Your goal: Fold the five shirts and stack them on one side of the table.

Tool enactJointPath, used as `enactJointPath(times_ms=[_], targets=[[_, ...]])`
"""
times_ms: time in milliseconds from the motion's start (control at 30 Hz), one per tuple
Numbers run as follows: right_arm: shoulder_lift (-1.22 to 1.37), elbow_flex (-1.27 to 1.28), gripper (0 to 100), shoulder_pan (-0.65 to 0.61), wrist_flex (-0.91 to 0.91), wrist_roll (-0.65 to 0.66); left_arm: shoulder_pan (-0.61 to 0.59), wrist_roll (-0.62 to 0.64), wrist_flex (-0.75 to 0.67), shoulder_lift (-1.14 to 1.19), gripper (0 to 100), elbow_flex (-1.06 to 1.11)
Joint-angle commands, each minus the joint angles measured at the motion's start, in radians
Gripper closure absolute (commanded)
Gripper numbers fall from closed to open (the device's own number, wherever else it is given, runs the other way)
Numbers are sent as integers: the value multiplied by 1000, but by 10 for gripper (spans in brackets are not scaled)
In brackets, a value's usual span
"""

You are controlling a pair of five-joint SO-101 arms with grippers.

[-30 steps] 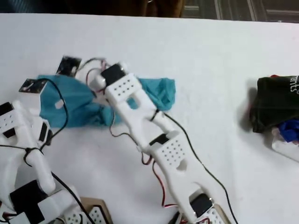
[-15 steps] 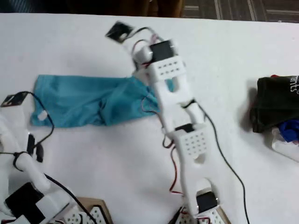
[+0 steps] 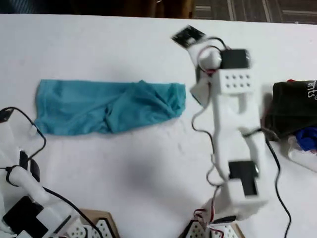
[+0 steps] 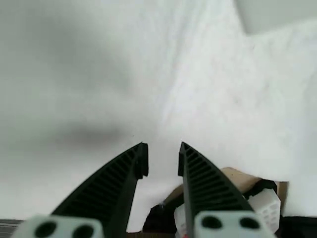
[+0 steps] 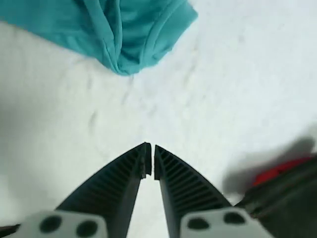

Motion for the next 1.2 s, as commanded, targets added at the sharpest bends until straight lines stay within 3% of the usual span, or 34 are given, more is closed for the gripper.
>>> enactJointPath(times_ms=[0,133,267,400,533,733,833,1167], targets=[[-179,144,978,36,13,-2,-3,3,-43,-37,874,-47],[-312,298,978,84,-24,0,9,15,-135,-32,872,-130],[-430,453,978,107,-70,29,63,164,-235,-28,827,-249],[-544,545,980,101,-77,112,164,295,-235,83,759,-389],[-634,551,980,104,-74,138,233,364,-118,384,758,-622],[-727,549,980,102,-70,140,313,385,265,924,758,-1190],[-757,549,980,102,-70,140,290,451,275,1085,758,-1389],[-769,549,980,102,-76,140,353,470,272,1142,758,-1397]])
